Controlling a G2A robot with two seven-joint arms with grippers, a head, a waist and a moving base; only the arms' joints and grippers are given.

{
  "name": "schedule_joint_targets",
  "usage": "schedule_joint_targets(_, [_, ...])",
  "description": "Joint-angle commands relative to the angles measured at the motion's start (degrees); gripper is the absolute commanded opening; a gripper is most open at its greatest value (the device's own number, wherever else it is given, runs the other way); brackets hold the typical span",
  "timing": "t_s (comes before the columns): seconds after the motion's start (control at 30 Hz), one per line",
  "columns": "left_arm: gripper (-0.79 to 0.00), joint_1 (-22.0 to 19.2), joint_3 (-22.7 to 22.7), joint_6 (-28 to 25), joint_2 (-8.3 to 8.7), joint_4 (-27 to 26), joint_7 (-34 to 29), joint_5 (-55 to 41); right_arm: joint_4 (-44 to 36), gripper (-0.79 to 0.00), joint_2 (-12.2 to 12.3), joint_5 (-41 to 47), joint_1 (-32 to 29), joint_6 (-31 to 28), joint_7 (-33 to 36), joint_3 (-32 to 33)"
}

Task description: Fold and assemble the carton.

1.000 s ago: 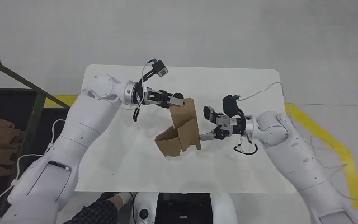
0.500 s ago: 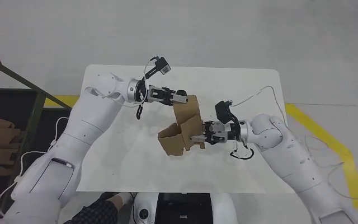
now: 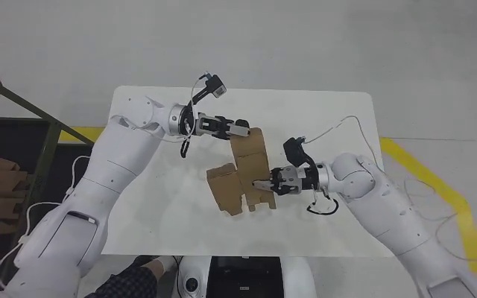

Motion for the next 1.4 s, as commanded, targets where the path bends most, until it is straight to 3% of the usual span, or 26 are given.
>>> schedule_joint_targets(0.0, [0.0, 0.4, -1.0, -0.4, 0.32, -1.0, 0.4, 0.5, 0.7, -0.785, -0.1, 2.0, 0.4, 0.0, 0.2, -0.7])
schedule_joint_targets(0.2, [0.0, 2.2, -5.0, -3.0, 1.6, -2.3, 3.0, 3.3, 4.5, -0.785, 0.0, 9.7, 1.5, 0.1, 0.8, -1.0])
schedule_joint_targets(0.53, [0.0, 6.0, -8.9, -4.7, 2.77, -0.9, 7.1, 6.8, 3.6, -0.785, 1.0, 14.1, -0.4, 11.9, -4.3, 4.6])
schedule_joint_targets(0.77, [0.0, 8.2, -8.5, -5.3, 2.76, -2.7, 10.1, 9.8, -4.7, -0.785, 2.3, 15.8, -6.5, 22.8, -11.5, 11.3])
schedule_joint_targets(0.97, [0.0, 10.1, -7.1, -5.2, 2.2, -3.6, 11.9, 7.5, -10.2, -0.785, 2.9, 18.3, -10.8, 29.8, -13.4, 14.9])
schedule_joint_targets(1.37, [0.0, 12.0, -3.8, -6.2, 0.57, -5.3, 19.0, 6.9, -13.5, -0.785, 1.1, 16.6, -12.5, 38.2, -23.0, 12.2])
